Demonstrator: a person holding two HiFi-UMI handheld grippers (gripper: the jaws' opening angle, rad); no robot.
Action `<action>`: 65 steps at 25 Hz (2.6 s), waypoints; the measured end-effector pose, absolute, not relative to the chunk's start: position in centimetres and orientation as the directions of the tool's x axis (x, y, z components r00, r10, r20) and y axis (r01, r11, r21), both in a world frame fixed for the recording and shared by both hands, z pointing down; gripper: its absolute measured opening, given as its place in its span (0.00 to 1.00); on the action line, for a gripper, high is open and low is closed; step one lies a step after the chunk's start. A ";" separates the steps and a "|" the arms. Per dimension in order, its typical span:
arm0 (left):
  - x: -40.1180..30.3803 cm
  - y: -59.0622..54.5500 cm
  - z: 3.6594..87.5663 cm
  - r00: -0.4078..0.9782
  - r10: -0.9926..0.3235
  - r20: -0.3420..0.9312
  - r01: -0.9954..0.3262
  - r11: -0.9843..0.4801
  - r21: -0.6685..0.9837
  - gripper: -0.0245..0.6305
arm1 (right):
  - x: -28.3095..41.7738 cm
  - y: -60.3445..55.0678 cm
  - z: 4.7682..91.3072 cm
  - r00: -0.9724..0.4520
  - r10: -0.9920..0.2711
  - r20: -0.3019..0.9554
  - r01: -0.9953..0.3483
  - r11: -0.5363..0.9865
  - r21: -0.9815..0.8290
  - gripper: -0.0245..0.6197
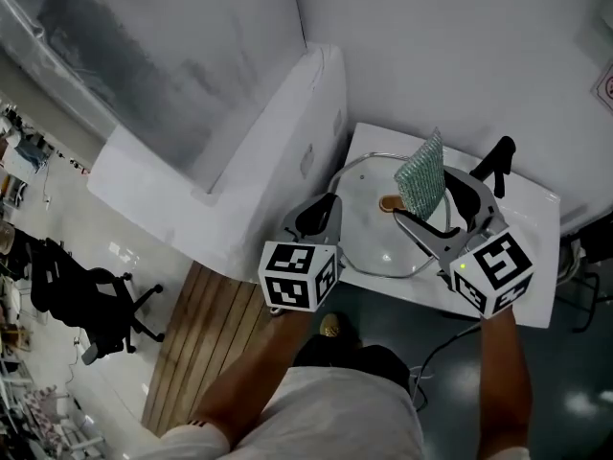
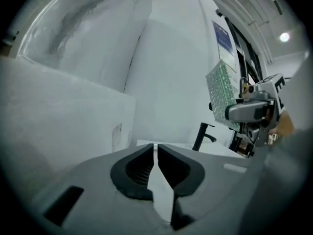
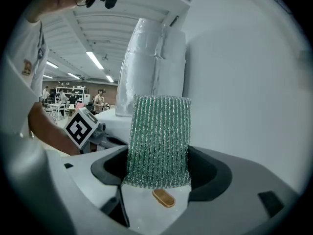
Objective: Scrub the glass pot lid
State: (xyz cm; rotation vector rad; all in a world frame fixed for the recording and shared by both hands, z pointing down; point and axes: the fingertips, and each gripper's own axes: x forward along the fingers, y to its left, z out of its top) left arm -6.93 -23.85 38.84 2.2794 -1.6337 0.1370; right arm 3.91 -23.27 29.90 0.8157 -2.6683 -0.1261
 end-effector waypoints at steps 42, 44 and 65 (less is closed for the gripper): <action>-7.5 -27.0 51.8 0.302 -0.680 0.668 -0.924 -0.036 0.381 0.39 | -3.4 -34.3 50.9 -0.124 0.079 0.989 0.365 0.931 -0.029 0.58; -7.5 -27.0 52.0 0.309 -0.675 0.670 -0.919 -0.029 0.394 0.39 | -3.6 -34.4 51.4 -0.119 0.086 0.989 0.370 0.928 -0.036 0.58; -7.7 -27.0 52.1 0.309 -0.691 0.654 -0.918 -0.035 0.396 0.39 | 3.9 -39.1 51.5 -0.233 0.139 0.962 -0.196 0.963 -0.186 0.58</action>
